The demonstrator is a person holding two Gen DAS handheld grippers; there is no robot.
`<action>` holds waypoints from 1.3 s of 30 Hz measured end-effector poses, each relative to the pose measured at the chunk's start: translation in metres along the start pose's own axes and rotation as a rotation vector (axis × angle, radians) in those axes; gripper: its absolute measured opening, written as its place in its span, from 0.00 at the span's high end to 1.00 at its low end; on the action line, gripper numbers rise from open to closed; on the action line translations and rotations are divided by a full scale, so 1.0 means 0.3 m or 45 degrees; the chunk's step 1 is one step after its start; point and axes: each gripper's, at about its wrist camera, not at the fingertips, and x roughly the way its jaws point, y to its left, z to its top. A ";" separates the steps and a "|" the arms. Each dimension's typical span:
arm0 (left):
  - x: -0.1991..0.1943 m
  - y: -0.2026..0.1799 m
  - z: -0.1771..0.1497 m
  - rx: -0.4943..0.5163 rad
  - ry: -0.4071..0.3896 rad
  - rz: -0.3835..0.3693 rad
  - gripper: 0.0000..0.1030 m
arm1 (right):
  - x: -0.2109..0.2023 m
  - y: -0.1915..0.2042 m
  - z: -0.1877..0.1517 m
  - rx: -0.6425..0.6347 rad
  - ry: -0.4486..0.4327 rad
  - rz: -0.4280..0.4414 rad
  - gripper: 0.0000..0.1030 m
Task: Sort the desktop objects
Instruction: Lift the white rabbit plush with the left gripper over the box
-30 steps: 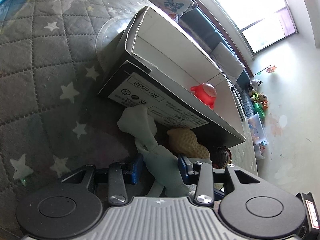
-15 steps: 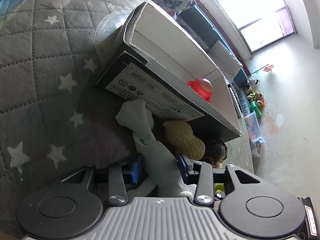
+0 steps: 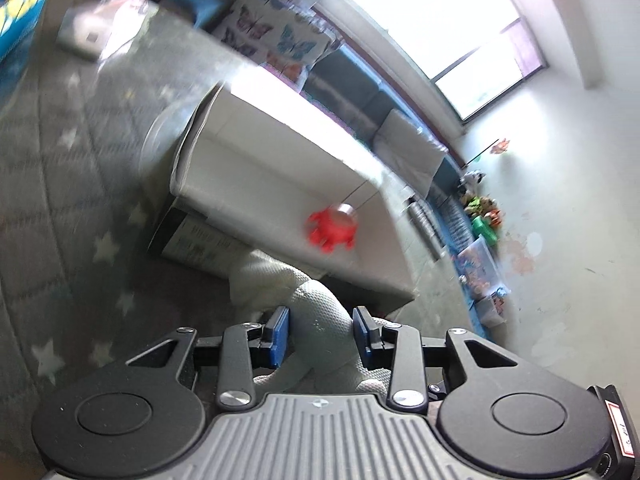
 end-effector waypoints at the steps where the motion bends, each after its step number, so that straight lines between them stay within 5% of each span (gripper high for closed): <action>1: -0.006 -0.013 0.015 0.008 -0.015 -0.005 0.65 | -0.002 -0.005 0.015 -0.006 -0.017 -0.006 0.59; 14: 0.081 -0.086 0.274 0.067 -0.157 -0.037 0.65 | 0.097 -0.187 0.255 -0.053 -0.107 -0.071 0.59; 24: 0.262 0.019 0.386 -0.018 -0.117 0.025 0.65 | 0.288 -0.333 0.347 -0.054 0.020 -0.065 0.60; 39: 0.423 0.108 0.407 -0.073 -0.020 0.136 0.65 | 0.518 -0.434 0.323 -0.036 0.235 -0.058 0.59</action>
